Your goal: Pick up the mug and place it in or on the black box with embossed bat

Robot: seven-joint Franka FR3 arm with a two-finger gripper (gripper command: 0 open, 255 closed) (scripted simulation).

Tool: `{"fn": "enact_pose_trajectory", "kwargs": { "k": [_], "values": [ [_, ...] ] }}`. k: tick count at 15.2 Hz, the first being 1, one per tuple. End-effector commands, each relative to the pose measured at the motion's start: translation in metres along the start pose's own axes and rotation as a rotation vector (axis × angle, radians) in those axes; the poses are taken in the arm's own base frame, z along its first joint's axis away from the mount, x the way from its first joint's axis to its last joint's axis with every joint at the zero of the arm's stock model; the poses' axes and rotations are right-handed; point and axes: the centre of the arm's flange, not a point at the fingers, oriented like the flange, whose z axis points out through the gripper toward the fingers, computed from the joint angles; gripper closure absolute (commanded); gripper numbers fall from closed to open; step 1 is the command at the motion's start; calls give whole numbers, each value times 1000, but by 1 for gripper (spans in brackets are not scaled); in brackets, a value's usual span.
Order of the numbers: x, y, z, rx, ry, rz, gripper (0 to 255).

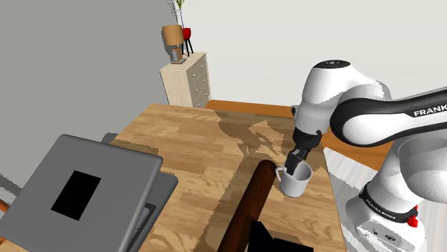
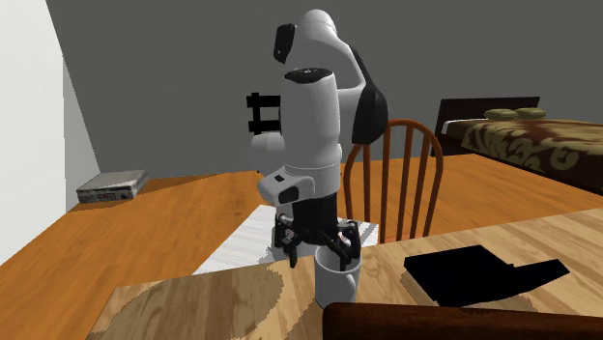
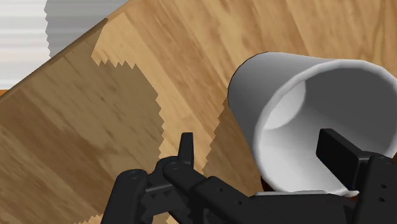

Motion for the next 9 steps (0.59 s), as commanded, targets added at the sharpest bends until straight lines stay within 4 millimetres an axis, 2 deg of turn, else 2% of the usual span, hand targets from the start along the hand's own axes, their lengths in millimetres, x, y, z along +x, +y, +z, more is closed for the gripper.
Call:
{"fn": "enact_pose_trajectory", "kwargs": {
  "k": [1, 8, 9],
  "values": [
    [0, 0, 5, 0, 1, 0, 0],
    [0, 0, 5, 0, 1, 0, 0],
    [0, 0, 5, 0, 1, 0, 255]
  ]
}}
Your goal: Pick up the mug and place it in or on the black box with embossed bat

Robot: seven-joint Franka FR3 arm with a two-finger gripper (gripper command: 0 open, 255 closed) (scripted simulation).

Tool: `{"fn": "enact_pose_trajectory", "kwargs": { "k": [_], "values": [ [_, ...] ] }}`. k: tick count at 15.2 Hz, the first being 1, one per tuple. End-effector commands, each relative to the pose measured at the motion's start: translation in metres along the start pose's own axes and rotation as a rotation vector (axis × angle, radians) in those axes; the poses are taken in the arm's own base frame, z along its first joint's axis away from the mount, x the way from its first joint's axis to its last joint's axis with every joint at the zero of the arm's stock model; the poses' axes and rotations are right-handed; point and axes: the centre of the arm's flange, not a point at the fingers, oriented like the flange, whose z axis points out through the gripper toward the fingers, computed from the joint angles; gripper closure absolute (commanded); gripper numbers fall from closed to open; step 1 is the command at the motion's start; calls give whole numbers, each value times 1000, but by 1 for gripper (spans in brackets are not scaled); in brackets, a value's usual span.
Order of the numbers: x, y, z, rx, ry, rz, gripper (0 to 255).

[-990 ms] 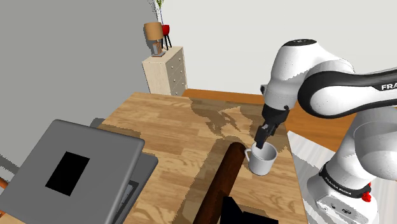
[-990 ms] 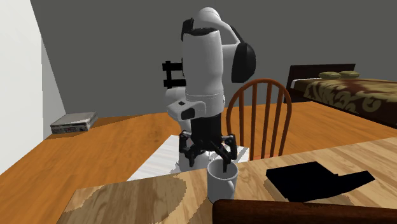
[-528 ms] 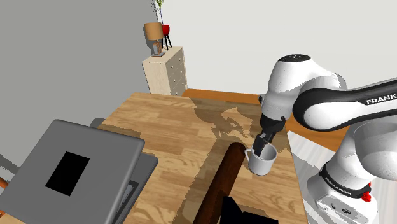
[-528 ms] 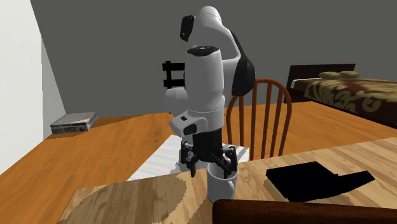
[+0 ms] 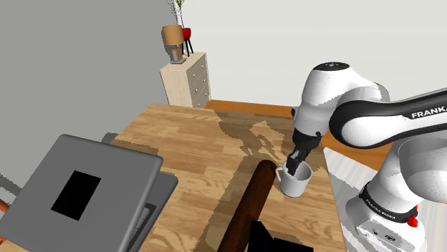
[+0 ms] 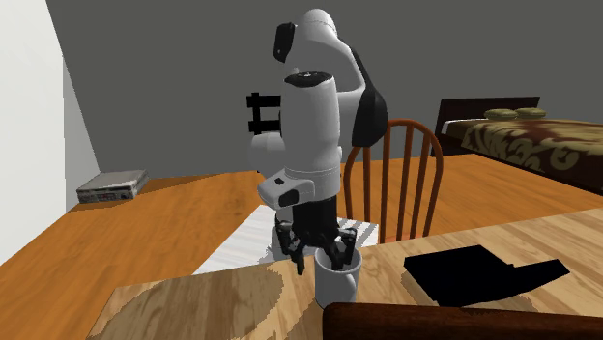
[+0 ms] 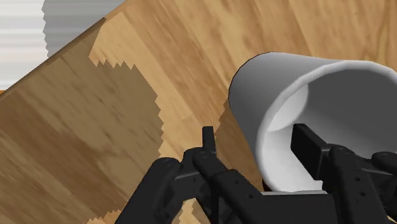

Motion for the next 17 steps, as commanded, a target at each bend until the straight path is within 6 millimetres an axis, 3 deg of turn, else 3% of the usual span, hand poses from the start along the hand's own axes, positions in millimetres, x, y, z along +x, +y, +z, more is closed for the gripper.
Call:
{"fn": "enact_pose_trajectory", "kwargs": {
  "k": [1, 9, 17],
  "values": [
    [0, 0, 0, 0, 0, 0, 255],
    [0, 0, 0, 0, 0, 0, 255],
    [0, -3, -42, 0, 0, 0, 255]
  ]
}}
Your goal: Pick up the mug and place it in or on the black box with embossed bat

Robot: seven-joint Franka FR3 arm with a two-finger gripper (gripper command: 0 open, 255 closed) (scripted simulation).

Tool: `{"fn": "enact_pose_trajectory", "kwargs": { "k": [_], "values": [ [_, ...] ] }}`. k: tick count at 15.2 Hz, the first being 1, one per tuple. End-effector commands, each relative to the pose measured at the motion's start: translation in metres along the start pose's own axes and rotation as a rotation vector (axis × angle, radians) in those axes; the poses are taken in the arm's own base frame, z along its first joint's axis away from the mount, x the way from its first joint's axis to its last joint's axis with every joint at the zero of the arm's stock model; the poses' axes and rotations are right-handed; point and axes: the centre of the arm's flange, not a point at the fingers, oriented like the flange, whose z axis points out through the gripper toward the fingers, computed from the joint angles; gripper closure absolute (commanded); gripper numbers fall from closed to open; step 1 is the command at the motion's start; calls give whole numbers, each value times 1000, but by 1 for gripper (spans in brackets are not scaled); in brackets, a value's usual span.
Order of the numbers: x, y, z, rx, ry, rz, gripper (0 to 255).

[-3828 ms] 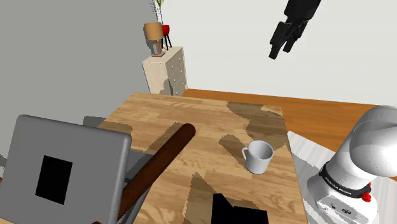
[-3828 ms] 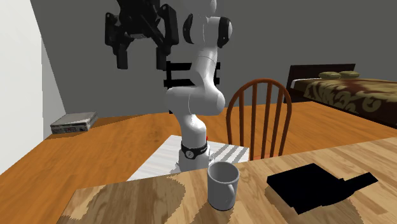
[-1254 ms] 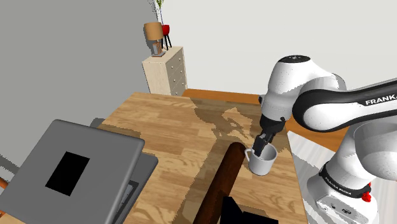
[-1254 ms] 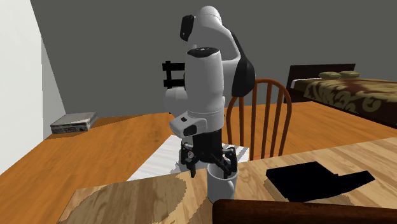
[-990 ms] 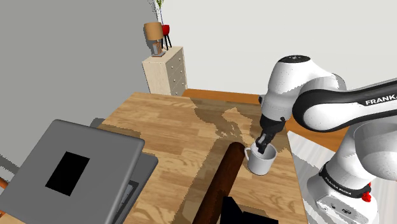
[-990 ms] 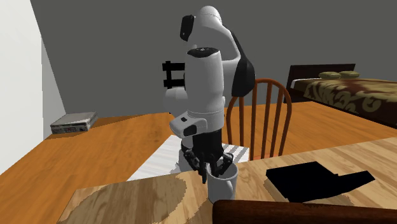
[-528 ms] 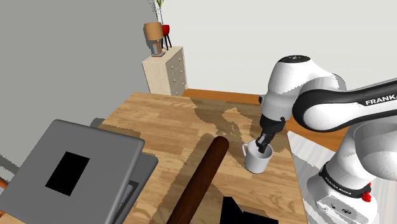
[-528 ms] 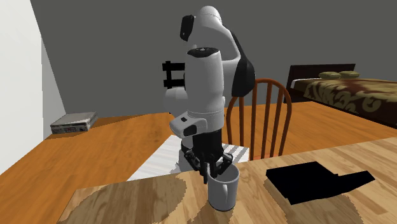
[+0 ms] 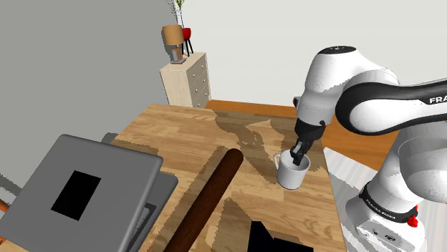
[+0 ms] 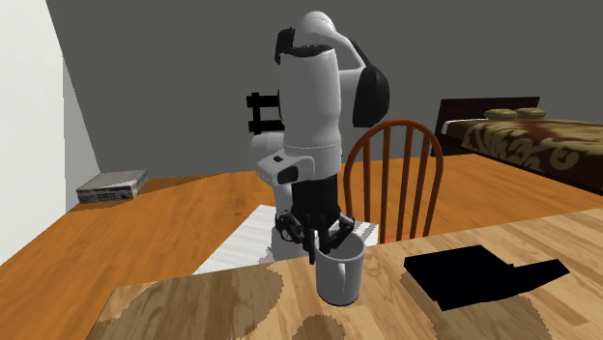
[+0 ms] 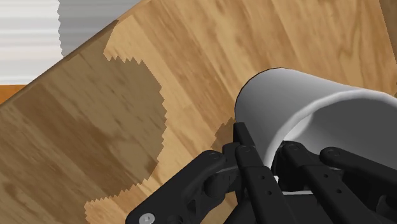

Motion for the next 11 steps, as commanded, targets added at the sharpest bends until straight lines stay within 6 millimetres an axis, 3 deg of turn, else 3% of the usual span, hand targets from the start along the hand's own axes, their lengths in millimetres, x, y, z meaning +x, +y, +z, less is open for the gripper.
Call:
{"fn": "enact_pose_trajectory", "kwargs": {
  "k": [1, 11],
  "values": [
    [0, -1, -12, 0, 0, 0, 255],
    [0, -5, -65, 0, 0, 0, 255]
  ]
}}
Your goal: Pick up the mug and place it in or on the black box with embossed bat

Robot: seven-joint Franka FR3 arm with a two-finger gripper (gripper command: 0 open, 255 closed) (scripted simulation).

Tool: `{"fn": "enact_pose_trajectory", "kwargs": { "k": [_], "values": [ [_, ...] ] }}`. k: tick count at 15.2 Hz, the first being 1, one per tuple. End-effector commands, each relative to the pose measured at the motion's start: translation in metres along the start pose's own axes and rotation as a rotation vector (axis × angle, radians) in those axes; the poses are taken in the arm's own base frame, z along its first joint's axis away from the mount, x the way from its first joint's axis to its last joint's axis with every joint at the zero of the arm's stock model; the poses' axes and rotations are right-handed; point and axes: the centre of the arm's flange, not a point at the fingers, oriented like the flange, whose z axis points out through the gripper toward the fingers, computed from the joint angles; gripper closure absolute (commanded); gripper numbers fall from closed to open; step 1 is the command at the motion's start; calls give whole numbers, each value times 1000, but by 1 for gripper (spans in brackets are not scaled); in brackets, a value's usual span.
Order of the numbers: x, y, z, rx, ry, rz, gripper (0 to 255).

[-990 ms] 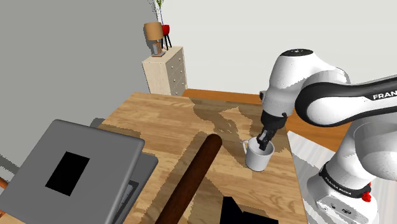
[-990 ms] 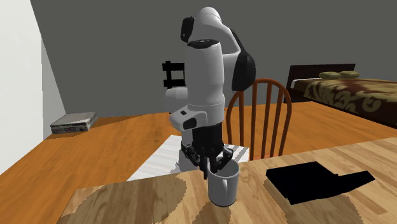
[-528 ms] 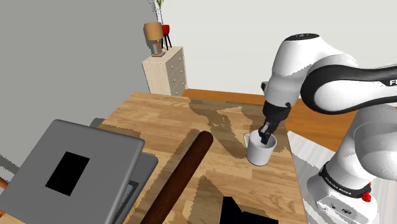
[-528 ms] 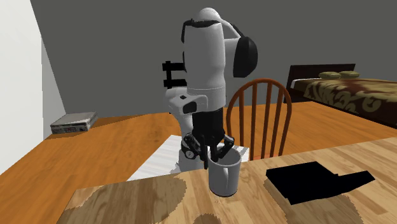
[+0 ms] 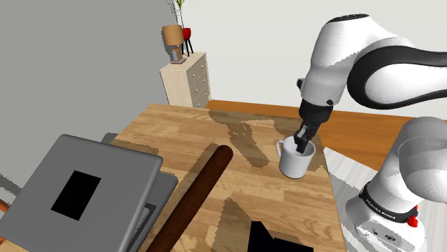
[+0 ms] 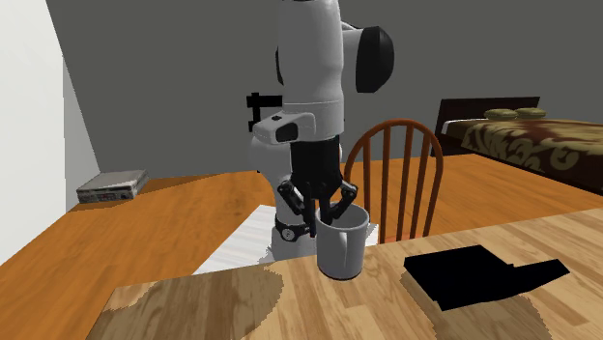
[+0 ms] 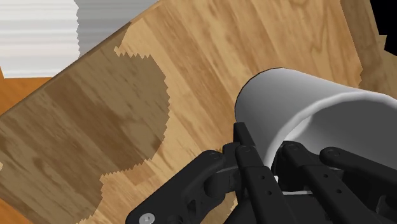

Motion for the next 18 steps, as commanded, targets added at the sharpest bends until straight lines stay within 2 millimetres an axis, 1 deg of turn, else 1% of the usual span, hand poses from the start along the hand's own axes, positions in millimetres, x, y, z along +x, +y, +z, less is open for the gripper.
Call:
{"fn": "enact_pose_trajectory", "kwargs": {
  "k": [1, 13, 14, 18],
  "values": [
    [0, -1, -11, 0, 0, 0, 255],
    [0, -5, -74, 0, 0, 0, 255],
    [0, -6, -77, 0, 0, 0, 255],
    [-17, -56, -78, 0, 0, 0, 255]
  ]
}}
